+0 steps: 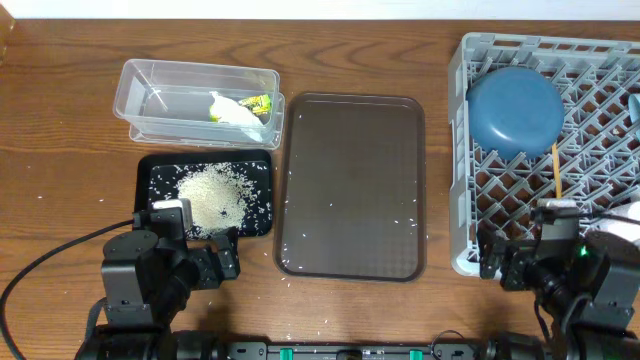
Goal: Sort waste into correct bins and load items into the dishwasher rack
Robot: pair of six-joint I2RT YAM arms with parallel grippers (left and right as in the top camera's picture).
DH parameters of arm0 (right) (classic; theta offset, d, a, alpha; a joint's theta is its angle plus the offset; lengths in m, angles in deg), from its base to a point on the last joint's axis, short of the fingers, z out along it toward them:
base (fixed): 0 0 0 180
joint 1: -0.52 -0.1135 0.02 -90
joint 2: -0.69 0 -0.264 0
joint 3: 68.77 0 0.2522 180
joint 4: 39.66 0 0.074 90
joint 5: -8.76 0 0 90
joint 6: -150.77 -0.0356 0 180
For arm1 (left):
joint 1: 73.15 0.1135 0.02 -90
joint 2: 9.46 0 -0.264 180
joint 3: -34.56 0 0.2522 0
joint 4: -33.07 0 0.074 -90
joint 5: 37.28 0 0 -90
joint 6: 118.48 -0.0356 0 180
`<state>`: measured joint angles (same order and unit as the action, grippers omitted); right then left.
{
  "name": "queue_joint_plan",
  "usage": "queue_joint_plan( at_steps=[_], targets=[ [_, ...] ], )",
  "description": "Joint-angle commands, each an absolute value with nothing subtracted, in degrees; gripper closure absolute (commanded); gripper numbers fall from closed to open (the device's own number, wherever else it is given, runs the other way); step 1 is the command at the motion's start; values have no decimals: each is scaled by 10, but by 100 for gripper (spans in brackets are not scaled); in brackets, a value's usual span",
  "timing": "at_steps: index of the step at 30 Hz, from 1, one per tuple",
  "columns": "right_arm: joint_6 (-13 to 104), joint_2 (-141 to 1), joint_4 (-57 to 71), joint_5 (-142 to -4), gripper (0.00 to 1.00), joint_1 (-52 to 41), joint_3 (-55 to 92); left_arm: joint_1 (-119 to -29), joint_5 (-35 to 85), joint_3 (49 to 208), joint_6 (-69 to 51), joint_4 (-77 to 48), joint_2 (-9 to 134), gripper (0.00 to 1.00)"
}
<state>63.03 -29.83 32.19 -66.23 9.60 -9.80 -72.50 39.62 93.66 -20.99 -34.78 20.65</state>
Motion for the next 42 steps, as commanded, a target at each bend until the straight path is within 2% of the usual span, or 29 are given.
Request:
queue_joint_plan(
  at_steps=[1,7,10,22,29,32,38,42],
  targets=[
    [625,-268,322,-660,1,71,-102,-724,402,934,-207,-348,205,3],
    [655,-200,326,-702,2,44,-105,-724,402,934,-207,-348,205,2],
    [655,-162,274,-702,1,33,-132,-724,402,934,-207,-348,205,2],
    [656,-35,-154,-699,1,9,-401,-724,401,934,-207,-348,205,2],
    [656,4,-333,-707,1,8,-520,-724,402,934,-207,-348,205,2],
    [656,4,-343,-707,1,8,-546,-724,401,934,-207,-348,205,2],
    [655,3,-221,-706,1,8,-547,-724,402,934,-207,-348,205,2],
    [655,-1,-226,-705,1,8,-547,-724,402,934,-207,-348,205,2]
  ],
)
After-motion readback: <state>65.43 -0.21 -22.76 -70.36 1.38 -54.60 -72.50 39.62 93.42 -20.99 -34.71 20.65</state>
